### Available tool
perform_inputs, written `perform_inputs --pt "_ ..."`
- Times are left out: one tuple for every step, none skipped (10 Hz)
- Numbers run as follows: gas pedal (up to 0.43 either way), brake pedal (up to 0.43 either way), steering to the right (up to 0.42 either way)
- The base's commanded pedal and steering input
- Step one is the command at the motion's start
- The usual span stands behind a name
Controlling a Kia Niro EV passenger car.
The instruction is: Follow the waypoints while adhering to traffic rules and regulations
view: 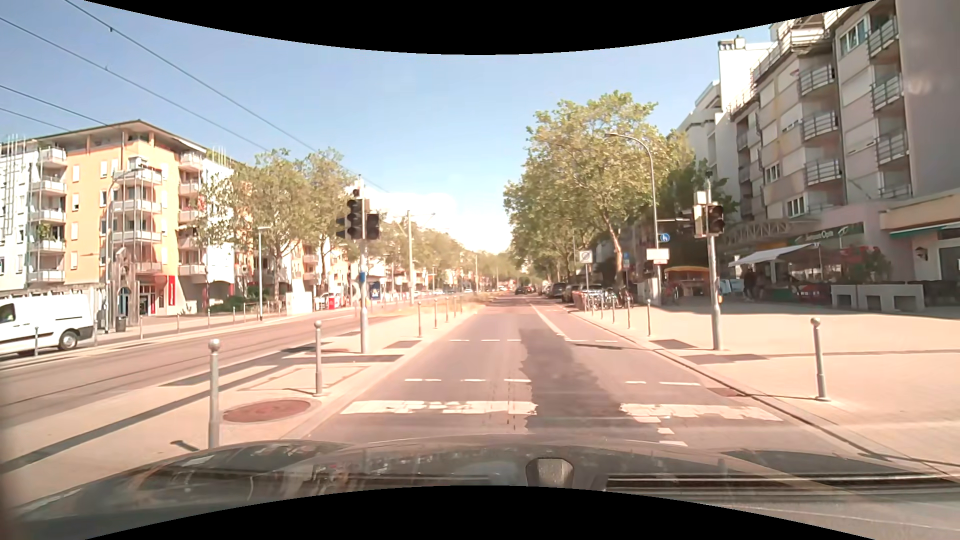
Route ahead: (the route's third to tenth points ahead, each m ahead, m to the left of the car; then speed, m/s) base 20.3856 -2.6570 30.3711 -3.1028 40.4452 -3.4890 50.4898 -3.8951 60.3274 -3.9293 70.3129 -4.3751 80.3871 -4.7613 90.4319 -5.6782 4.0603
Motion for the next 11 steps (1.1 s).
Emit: perform_inputs --pt "0.039 0.0 0.004" --pt "0.039 0.0 0.004" --pt "0.039 0.0 -0.001" --pt "0.039 0.0 -0.004" --pt "0.039 0.0 -0.005" --pt "0.039 0.0 0.0" --pt "0.039 0.0 0.0" --pt "0.039 0.0 0.0" --pt "0.039 0.0 0.0" --pt "0.047 0.0 0.0" --pt "0.047 0.0 -0.001"
